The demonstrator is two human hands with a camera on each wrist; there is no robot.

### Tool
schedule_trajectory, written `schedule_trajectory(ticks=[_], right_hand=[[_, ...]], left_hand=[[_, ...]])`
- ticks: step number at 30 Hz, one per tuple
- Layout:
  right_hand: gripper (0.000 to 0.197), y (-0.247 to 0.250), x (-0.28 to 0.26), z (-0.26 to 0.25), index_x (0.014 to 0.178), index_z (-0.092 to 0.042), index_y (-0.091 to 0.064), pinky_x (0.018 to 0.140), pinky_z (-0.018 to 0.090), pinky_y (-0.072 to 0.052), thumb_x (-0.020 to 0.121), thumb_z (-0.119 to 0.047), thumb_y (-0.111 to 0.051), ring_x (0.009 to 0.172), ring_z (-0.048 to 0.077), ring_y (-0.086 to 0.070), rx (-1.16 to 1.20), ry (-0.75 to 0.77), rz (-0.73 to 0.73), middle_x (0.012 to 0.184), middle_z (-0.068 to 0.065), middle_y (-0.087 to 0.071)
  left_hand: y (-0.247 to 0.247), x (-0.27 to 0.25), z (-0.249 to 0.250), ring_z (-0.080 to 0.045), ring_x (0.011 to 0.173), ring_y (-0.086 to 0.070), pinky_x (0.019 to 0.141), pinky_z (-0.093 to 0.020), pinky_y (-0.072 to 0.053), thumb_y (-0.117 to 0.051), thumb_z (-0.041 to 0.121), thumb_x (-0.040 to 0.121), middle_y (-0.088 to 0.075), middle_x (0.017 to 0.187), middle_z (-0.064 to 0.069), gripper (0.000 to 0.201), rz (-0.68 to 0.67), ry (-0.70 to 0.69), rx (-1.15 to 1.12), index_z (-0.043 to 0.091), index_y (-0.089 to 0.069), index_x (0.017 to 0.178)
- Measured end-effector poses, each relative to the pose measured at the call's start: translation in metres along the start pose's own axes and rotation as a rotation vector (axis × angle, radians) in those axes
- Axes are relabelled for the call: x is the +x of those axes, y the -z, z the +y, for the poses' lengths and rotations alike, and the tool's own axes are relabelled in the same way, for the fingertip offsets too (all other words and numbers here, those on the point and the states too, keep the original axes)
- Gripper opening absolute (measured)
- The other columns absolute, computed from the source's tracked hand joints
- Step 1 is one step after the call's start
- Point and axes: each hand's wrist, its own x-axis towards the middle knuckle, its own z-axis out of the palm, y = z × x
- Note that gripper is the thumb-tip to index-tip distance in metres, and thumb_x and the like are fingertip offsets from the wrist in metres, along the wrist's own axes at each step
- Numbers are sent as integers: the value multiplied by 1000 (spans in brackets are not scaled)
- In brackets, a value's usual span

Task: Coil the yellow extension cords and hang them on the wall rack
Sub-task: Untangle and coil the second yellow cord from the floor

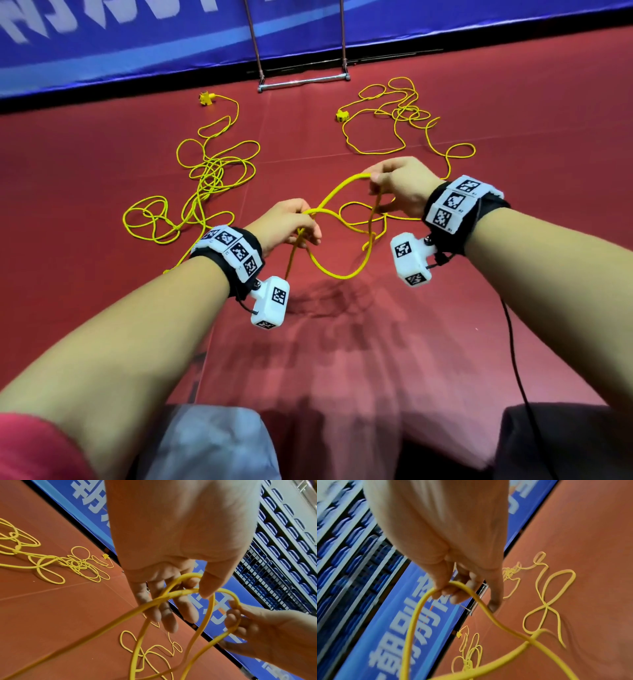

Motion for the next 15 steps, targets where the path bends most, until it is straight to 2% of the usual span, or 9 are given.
schedule_trajectory(ticks=[3, 5, 7, 8, 10, 11, 13, 14, 15], right_hand=[[29, 11, 10, -5, 84, -16, -59, 64, 44, -56, 98, -1, -38, 59, 10, -52, 382, -126, 221, 66, 0, -45], [29, 16, 16, -1, 84, -15, -58, 57, 42, -58, 97, -2, -36, 54, 10, -49, 463, -207, 310, 64, 0, -43], [25, 16, 18, 9, 87, -15, -60, 55, 37, -55, 95, 1, -42, 54, 14, -54, 229, -202, 318, 67, 2, -50], [23, 15, 18, 15, 97, -15, -64, 56, 32, -51, 92, 2, -48, 58, 15, -57, -5, -164, 291, 74, 4, -57], [46, 12, 20, 24, 127, -15, -60, 63, 27, -47, 84, 0, -58, 77, 20, -60, -481, -35, 216, 103, 10, -63], [58, 8, 19, 24, 138, -15, -52, 76, 27, -49, 82, 1, -59, 96, 22, -61, -638, 47, 170, 122, 13, -60], [68, -5, 13, 19, 147, -15, -42, 107, 25, -35, 83, 3, -57, 133, 20, -44, -783, 224, 27, 148, 9, -44], [67, -12, 9, 16, 147, -17, -42, 110, 22, -31, 85, 3, -56, 136, 18, -41, -805, 282, -76, 149, 6, -44], [61, -20, 5, 13, 144, -19, -47, 105, 20, -34, 88, 2, -55, 130, 16, -48, -813, 302, -179, 143, 4, -51]], left_hand=[[4, 0, -10, -34, 78, -68, 63, -32, -50, -54, -6, 86, -68, 82, -20, 26, -30, 35, 34, 16, -43, 78], [5, 0, -19, -31, 71, -67, 65, -33, -51, -51, -3, 93, -65, 74, -14, 24, -28, 68, 45, 16, -41, 81], [6, 0, -27, -26, 61, -62, 60, -32, -52, -49, 1, 97, -59, 69, -10, 22, -7, 96, 58, 16, -40, 84], [6, 1, -28, -24, 57, -60, 56, -31, -51, -48, 2, 98, -57, 68, -9, 21, 1, 97, 75, 16, -40, 85], [4, 3, -26, -21, 50, -55, 52, -29, -47, -48, 4, 99, -54, 66, -7, 20, 2, 77, 111, 17, -40, 86], [3, 5, -23, -20, 49, -53, 49, -27, -45, -49, 4, 99, -53, 65, -7, 21, -7, 60, 127, 18, -40, 86], [-5, 7, -13, -18, 46, -53, 45, -25, -43, -49, 3, 99, -54, 64, -7, 21, -47, 22, 153, 18, -40, 86], [-11, 7, -8, -16, 45, -53, 44, -24, -42, -50, 3, 99, -56, 65, -7, 21, -74, 1, 160, 18, -40, 87], [-16, 7, -3, -16, 45, -53, 43, -23, -42, -50, 2, 99, -57, 65, -7, 21, -98, -19, 164, 18, -41, 87]])
